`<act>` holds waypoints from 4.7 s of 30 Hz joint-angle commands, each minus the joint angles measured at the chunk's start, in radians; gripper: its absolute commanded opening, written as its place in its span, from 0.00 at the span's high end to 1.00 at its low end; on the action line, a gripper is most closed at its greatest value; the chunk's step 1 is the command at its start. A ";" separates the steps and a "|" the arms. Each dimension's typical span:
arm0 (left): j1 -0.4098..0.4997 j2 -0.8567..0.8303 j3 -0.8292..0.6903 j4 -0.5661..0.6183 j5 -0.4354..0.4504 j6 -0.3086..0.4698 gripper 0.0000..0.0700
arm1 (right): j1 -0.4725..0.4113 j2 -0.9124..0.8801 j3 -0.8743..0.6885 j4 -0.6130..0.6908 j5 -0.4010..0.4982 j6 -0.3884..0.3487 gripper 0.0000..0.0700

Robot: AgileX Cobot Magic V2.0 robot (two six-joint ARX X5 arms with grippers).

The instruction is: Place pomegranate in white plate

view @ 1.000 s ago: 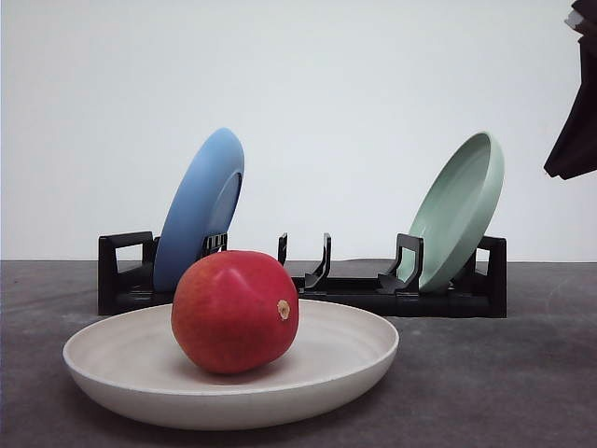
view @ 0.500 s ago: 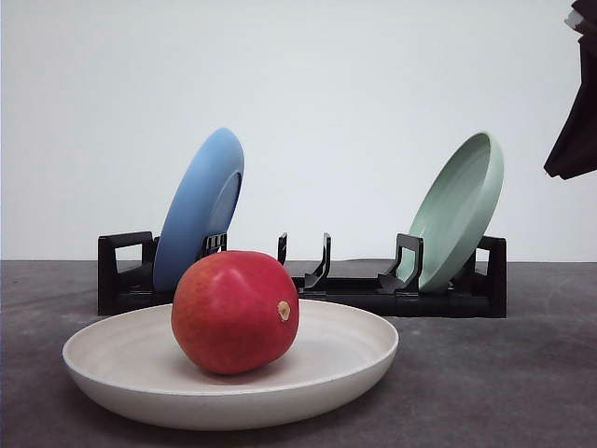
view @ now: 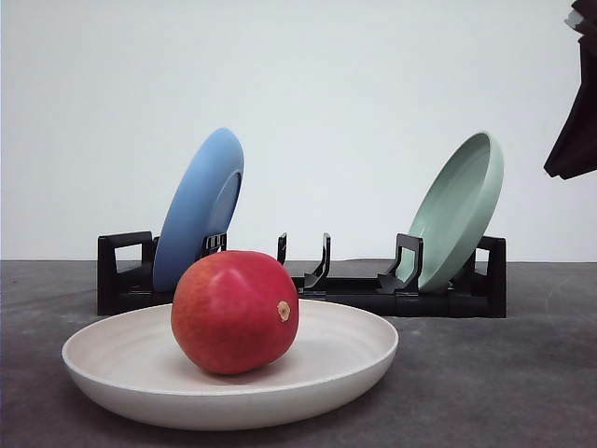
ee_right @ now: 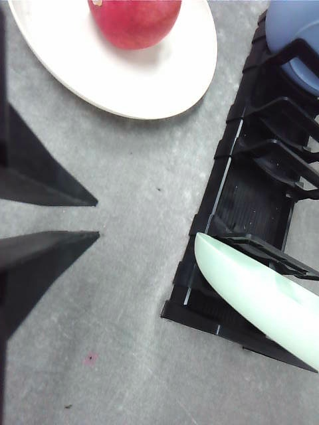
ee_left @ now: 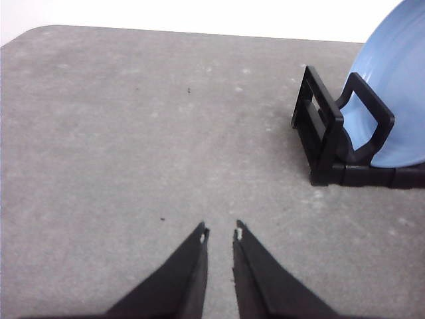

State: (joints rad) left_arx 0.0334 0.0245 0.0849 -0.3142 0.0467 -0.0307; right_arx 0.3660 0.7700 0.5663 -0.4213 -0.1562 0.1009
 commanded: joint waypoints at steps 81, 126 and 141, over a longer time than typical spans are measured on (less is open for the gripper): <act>-0.002 -0.021 -0.073 0.134 -0.014 -0.006 0.93 | -0.369 -0.766 -0.556 0.320 0.124 -0.085 0.91; -0.002 -0.021 -0.073 0.134 -0.014 -0.006 0.92 | -0.369 -0.766 -0.556 0.320 0.124 -0.085 0.91; -0.002 -0.021 -0.073 0.134 -0.014 -0.006 0.93 | -0.369 -0.766 -0.556 0.320 0.124 -0.085 0.91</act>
State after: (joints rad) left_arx 0.0315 0.0044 0.0223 -0.1825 0.0319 -0.0380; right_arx -0.0013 0.0036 0.0143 -0.1093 -0.0330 0.0045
